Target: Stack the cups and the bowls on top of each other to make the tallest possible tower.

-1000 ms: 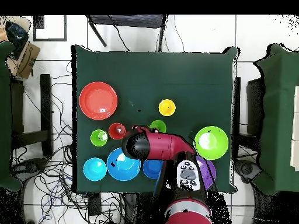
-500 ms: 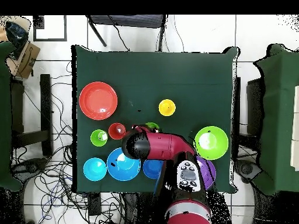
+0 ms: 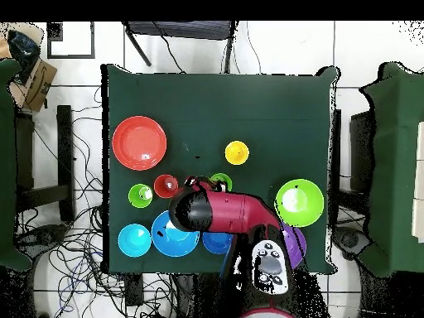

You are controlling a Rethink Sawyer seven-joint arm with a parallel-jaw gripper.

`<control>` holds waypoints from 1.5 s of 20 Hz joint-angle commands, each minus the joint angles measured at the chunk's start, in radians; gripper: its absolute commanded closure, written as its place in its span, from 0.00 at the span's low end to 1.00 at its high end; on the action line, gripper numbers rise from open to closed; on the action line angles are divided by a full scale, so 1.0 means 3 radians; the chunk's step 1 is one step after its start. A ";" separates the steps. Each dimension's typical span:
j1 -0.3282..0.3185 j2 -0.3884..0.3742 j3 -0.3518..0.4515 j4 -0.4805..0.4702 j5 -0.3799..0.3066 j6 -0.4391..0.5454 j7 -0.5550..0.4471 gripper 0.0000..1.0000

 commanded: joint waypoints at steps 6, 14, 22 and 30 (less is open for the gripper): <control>-0.0029 -0.0118 0.0219 0.0347 0.0062 0.0273 0.0387 0.00; 0.0002 -0.0040 0.0176 0.0435 0.0120 0.0247 0.0486 0.00; -0.0065 -0.0002 0.0269 0.0494 0.0130 0.0176 0.0439 0.00; -0.0174 0.0039 0.0298 0.0462 0.0098 0.0206 0.0356 0.00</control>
